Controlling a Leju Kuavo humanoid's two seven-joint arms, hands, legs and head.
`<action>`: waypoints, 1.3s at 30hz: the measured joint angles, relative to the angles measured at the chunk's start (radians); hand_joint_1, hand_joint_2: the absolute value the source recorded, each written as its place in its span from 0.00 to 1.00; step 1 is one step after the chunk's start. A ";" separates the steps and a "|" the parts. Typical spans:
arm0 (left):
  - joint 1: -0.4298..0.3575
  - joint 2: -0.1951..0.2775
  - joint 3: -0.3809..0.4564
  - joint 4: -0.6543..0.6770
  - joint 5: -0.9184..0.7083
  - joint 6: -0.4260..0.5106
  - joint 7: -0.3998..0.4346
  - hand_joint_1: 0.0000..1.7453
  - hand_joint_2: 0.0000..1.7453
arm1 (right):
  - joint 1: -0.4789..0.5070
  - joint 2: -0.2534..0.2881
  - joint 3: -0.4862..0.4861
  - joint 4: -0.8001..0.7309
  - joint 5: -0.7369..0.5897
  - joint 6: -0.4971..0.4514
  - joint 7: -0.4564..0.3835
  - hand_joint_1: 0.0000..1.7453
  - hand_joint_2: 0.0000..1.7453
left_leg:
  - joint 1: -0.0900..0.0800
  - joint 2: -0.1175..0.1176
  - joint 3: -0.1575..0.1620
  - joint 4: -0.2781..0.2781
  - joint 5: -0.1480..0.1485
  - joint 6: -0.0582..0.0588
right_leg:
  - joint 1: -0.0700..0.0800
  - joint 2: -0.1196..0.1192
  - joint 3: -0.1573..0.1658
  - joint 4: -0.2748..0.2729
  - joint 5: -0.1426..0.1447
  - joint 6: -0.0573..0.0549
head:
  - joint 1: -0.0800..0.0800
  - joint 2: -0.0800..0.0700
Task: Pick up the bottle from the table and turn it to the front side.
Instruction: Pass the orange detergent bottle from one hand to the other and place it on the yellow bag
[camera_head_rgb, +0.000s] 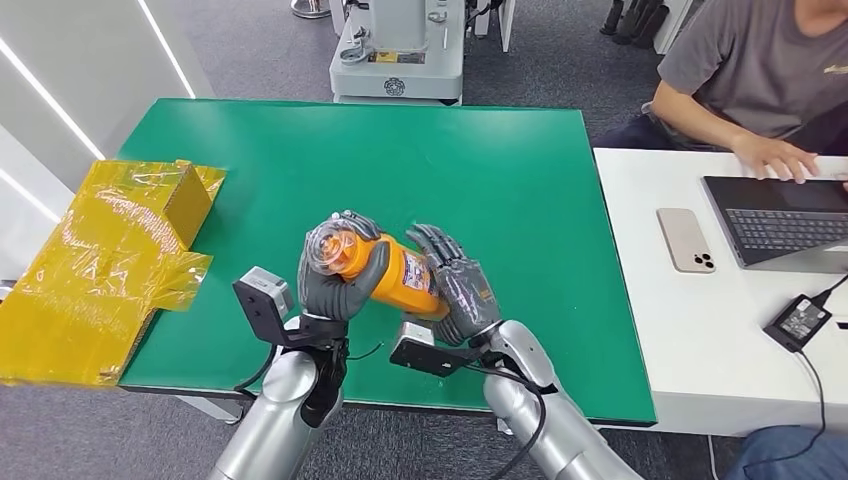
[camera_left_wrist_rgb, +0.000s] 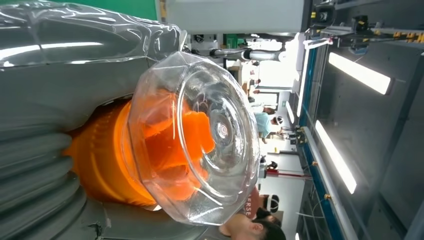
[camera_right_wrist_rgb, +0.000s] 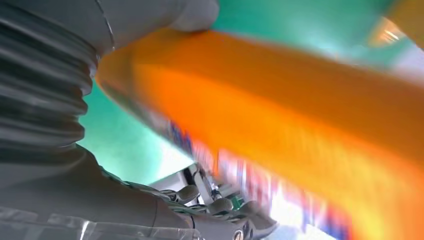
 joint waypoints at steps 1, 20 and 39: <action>0.000 0.000 0.000 -0.004 0.000 0.003 0.000 1.00 1.00 | 0.016 0.003 -0.009 -0.028 -0.036 -0.005 -0.011 0.00 1.00 | 0.000 0.000 0.000 0.000 0.000 0.000 | 0.000 0.000 0.000 0.000 0.000 0.000 | 0.000 0.000; 0.001 0.038 0.013 -0.119 -0.052 0.105 0.001 1.00 1.00 | 0.441 0.013 -0.083 -0.749 -0.498 -0.042 -0.216 0.00 1.00 | 0.000 -0.002 -0.001 0.000 -0.002 -0.002 | 0.000 -0.001 0.000 0.000 -0.002 -0.001 | 0.000 0.000; -0.007 0.119 0.071 -0.202 -0.234 0.229 0.045 1.00 1.00 | 0.519 0.013 -0.099 -0.852 -0.447 -0.078 -0.214 0.00 1.00 | 0.001 -0.001 0.000 -0.001 -0.002 -0.003 | 0.001 0.000 0.000 0.000 -0.003 -0.002 | 0.000 0.000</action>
